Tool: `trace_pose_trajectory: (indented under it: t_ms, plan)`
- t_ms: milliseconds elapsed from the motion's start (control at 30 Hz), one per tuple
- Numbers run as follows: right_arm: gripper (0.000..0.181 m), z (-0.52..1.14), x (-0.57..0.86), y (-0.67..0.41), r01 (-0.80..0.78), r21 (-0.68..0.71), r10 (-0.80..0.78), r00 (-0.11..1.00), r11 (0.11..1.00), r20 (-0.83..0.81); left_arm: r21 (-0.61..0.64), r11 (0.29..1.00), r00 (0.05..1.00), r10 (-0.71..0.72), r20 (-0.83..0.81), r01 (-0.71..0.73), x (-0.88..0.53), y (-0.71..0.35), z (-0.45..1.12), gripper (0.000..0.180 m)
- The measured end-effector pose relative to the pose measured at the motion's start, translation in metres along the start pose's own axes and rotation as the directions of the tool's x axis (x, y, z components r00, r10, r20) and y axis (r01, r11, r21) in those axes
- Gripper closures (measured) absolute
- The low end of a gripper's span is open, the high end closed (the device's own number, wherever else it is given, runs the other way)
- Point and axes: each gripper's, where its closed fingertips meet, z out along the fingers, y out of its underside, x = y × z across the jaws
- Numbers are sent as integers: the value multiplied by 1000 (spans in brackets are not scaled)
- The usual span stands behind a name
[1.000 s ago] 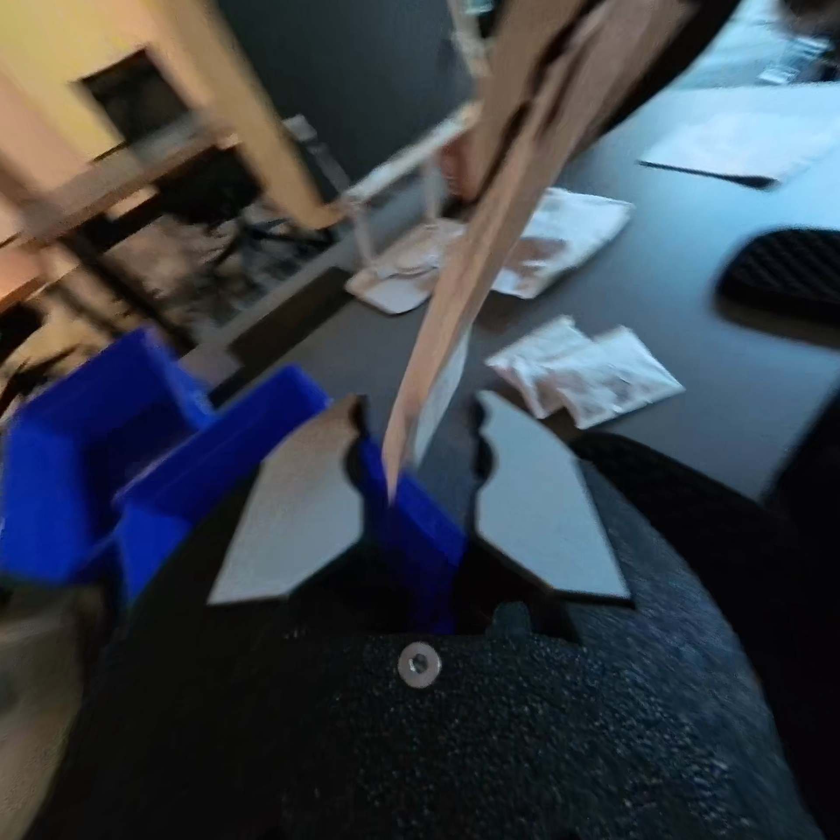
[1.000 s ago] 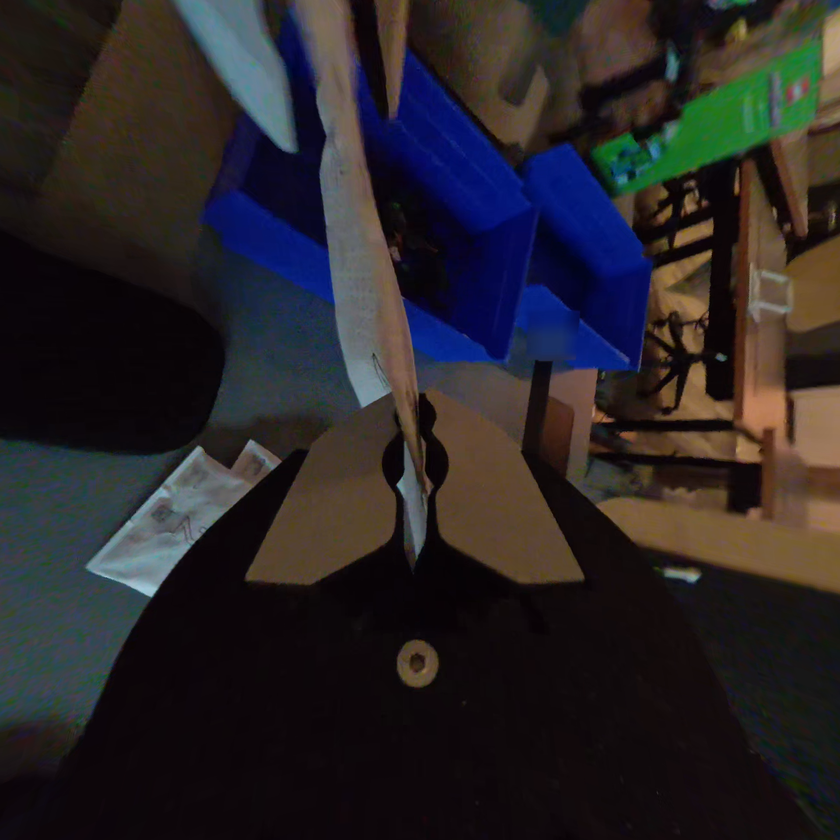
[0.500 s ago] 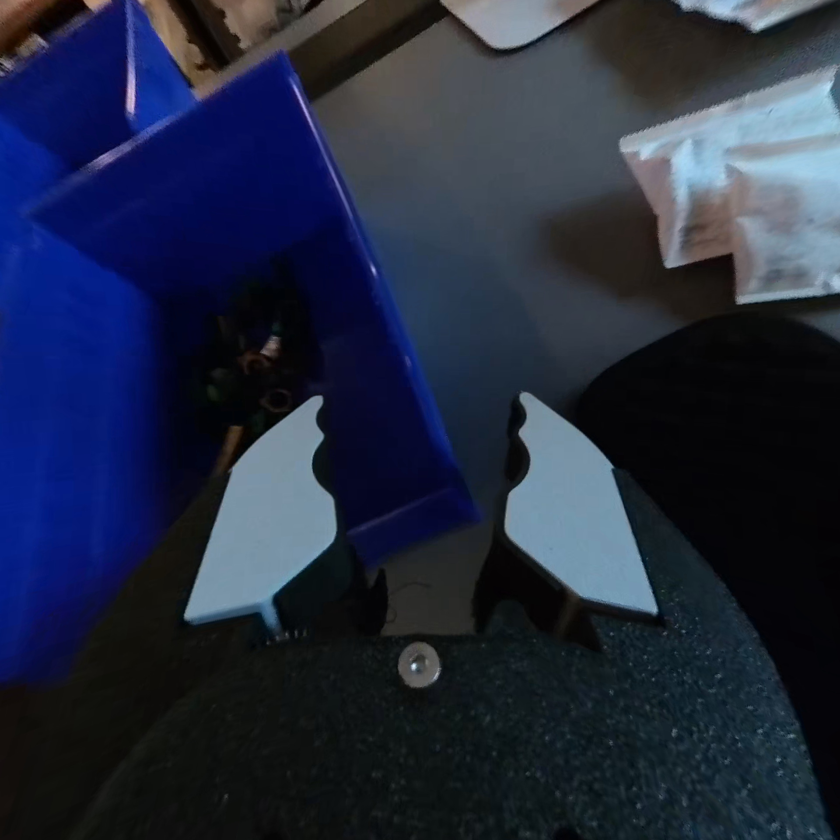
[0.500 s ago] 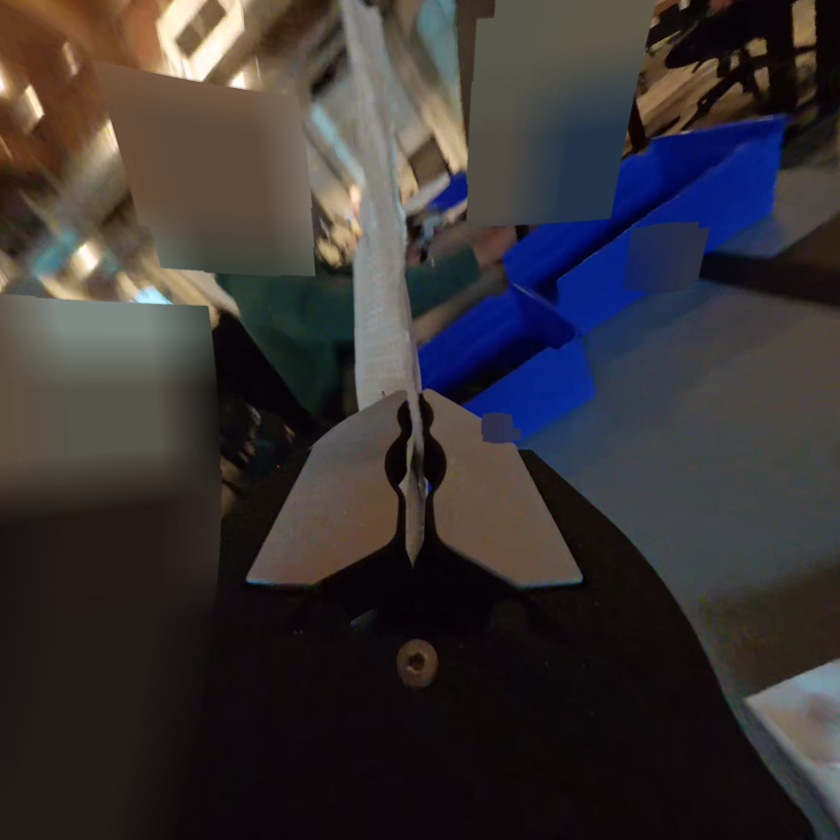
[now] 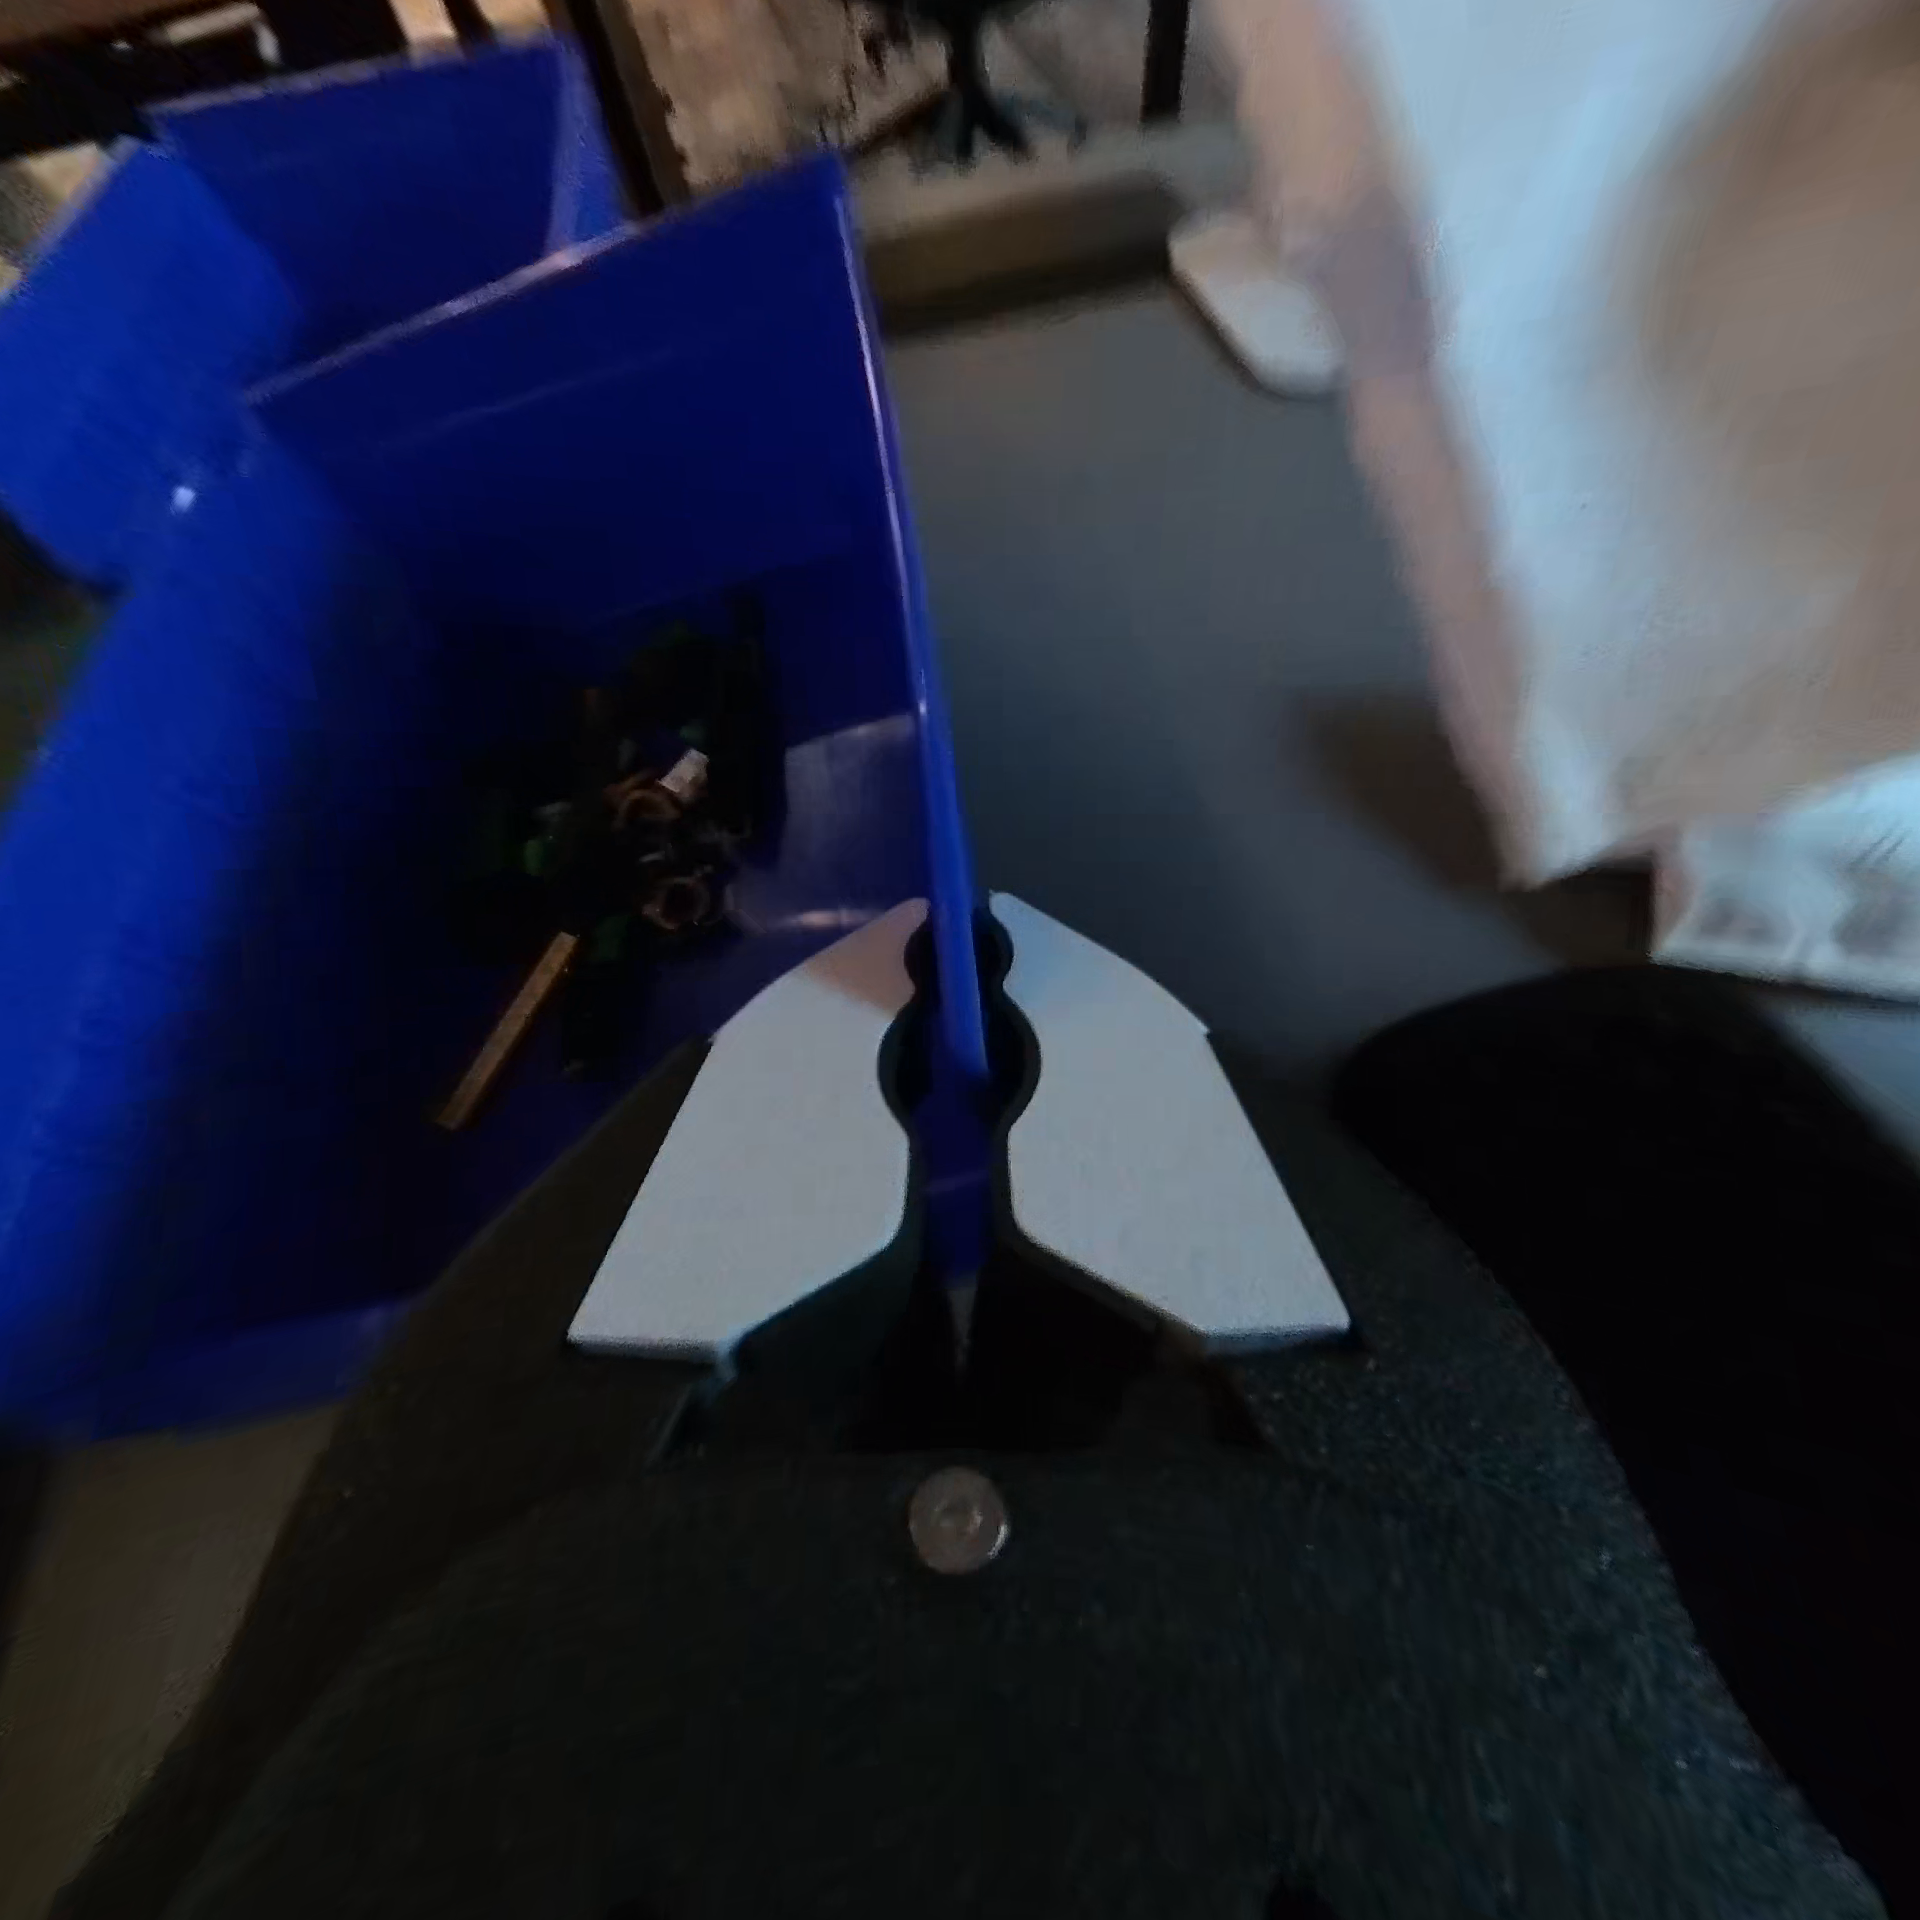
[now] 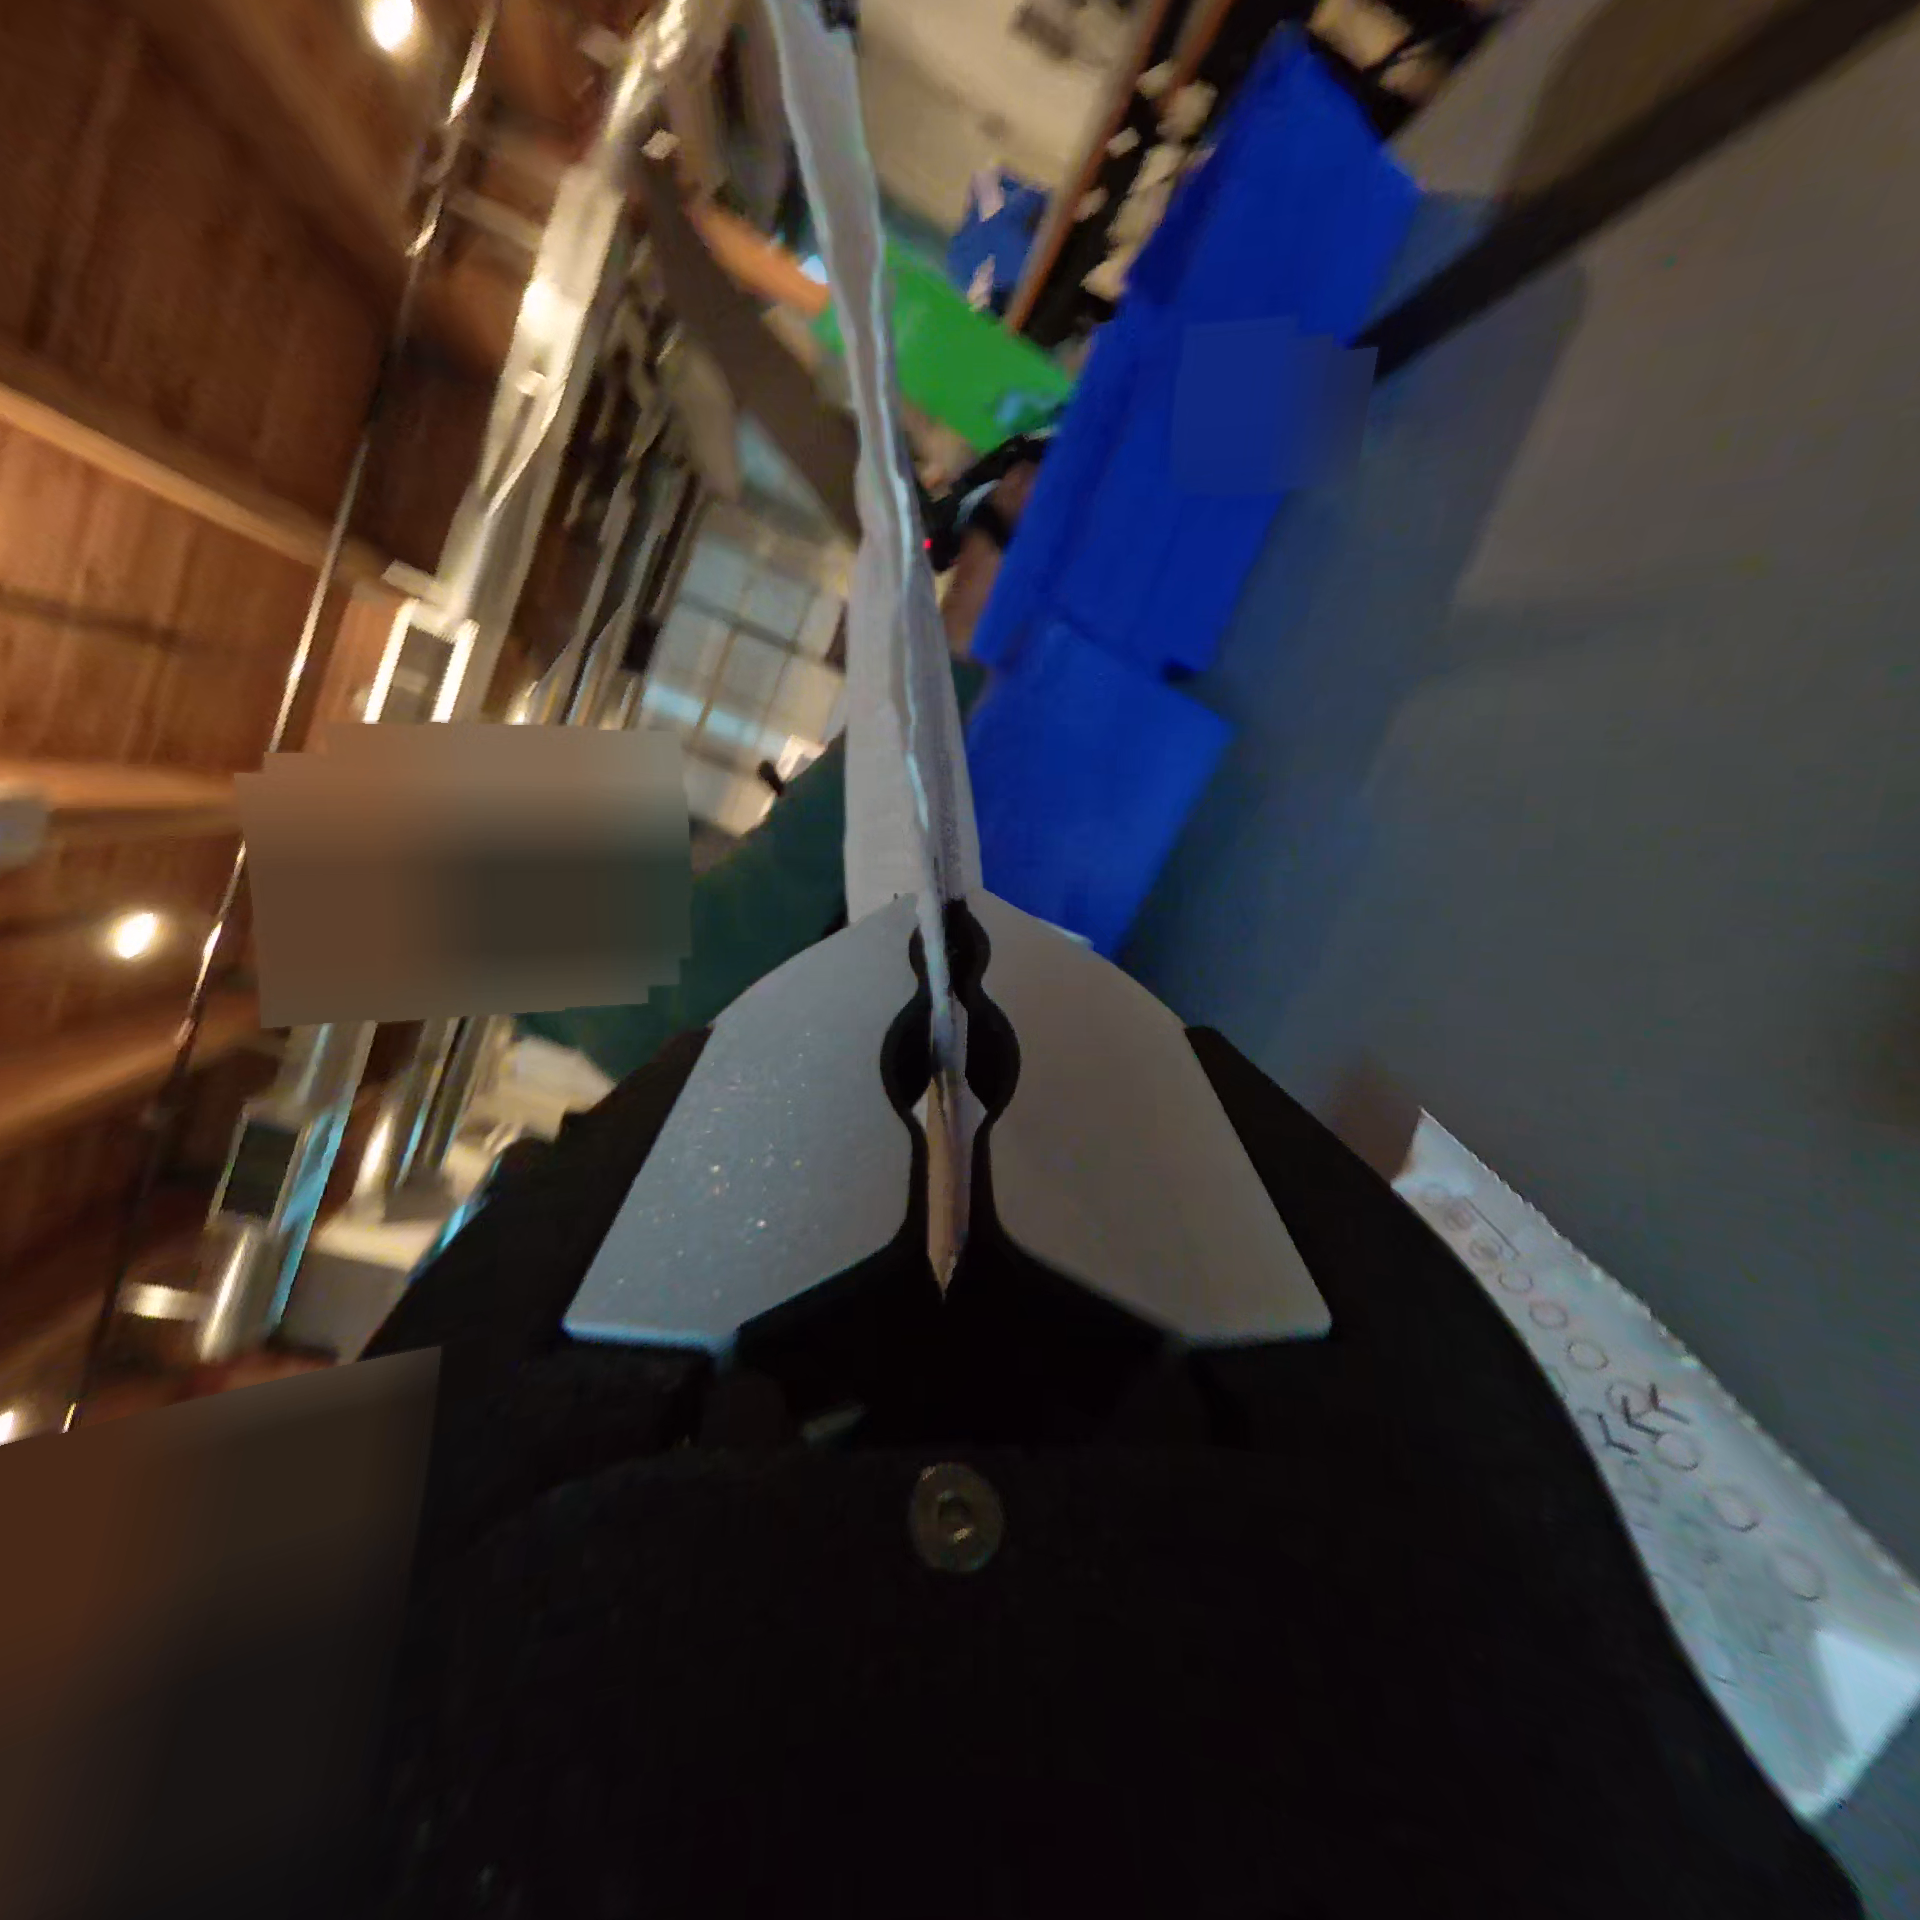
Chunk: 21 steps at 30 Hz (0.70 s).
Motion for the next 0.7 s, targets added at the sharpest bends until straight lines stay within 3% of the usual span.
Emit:
trace_pose_trajectory:
  t_ms: [167,433,700]
  plan:
    - [181,23,22,26,-75,51,80,992,996,-94,100,988,993,-118,9,117,-25,-31,-20,175]
    - [181,85,45,84,-173,25,175,967,985,-184,121,988,995,-95,-1,94,-22,-34,-23,175]
    - [179,133,63,112,-119,41,126,951,992,-283,126,988,996,-87,-4,86,-25,-34,-26,174]
